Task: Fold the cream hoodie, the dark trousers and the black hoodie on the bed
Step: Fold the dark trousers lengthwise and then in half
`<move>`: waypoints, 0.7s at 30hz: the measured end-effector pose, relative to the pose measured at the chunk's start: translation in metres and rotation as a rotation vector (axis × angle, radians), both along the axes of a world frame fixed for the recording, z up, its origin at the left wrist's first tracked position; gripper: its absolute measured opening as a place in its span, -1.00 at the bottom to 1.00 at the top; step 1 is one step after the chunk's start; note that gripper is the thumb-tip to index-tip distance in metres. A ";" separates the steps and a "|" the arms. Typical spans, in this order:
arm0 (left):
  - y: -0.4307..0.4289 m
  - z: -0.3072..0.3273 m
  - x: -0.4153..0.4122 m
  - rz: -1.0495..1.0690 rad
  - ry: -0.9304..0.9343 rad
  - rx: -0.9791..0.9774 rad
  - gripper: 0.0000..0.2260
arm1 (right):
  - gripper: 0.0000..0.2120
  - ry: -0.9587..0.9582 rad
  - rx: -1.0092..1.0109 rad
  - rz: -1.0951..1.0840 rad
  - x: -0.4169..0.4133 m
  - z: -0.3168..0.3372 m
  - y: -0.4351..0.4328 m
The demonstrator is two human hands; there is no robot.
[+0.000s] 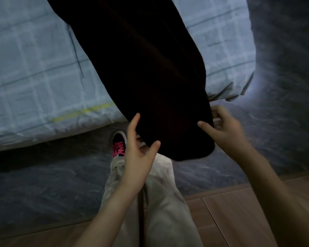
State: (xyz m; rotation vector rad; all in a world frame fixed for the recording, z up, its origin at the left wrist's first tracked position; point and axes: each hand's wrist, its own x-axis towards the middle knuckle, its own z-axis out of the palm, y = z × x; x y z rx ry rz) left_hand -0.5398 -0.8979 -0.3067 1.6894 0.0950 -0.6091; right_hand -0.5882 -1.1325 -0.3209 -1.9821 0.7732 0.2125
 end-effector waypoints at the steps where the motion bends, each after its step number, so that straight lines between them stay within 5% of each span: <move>1: 0.001 0.001 0.006 0.041 -0.058 0.011 -0.27 | -0.76 -0.064 0.013 -0.052 0.007 0.004 0.002; 6: 0.002 0.006 0.044 0.169 -0.175 0.030 -0.33 | -0.67 -0.340 -0.150 -0.149 0.047 0.027 0.006; 11: -0.005 0.016 0.062 0.161 -0.080 -0.088 -0.32 | -0.53 -0.158 -0.263 -0.015 0.087 0.037 0.009; 16: -0.002 0.020 0.067 0.165 0.056 -0.137 -0.29 | -0.79 -0.096 -0.298 0.036 0.095 0.049 0.003; 21: 0.003 0.031 0.079 0.110 -0.012 -0.283 -0.22 | -0.89 -0.233 -0.223 -0.130 0.097 0.065 -0.016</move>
